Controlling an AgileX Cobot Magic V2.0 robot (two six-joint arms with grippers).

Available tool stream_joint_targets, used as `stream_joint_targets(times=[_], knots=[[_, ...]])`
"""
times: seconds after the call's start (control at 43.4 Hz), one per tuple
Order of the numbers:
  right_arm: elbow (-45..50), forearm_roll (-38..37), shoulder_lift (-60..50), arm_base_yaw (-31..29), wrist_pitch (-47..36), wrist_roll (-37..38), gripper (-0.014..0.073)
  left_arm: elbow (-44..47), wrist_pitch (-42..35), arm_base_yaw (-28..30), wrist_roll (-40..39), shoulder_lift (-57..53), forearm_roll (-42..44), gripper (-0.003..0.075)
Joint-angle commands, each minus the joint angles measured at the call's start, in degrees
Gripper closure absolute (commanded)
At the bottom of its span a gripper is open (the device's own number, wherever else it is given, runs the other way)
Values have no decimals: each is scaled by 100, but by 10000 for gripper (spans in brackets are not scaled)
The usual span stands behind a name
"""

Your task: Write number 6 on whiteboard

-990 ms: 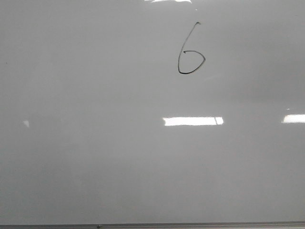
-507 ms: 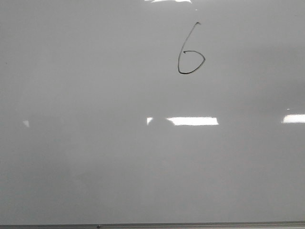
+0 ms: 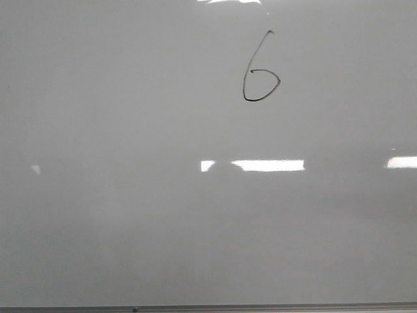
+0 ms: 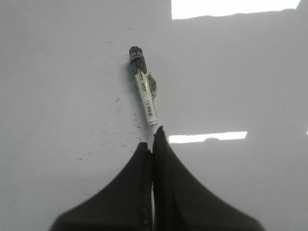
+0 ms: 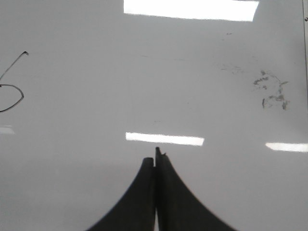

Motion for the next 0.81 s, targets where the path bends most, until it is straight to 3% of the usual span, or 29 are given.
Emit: stream_joint_targets(times=[0.0,0.207,0.783], knots=[[-25,66,-122,-72,-447,5,661,26,-507,-40,-46,-76,-77,741],[-25,456,-116,-72,-400,5,661,26,-507,-40,-46,-78,-77,741],[-25,462,-122,-78,-387,5,661,26,-507,-40,-46,-78,-77,741]])
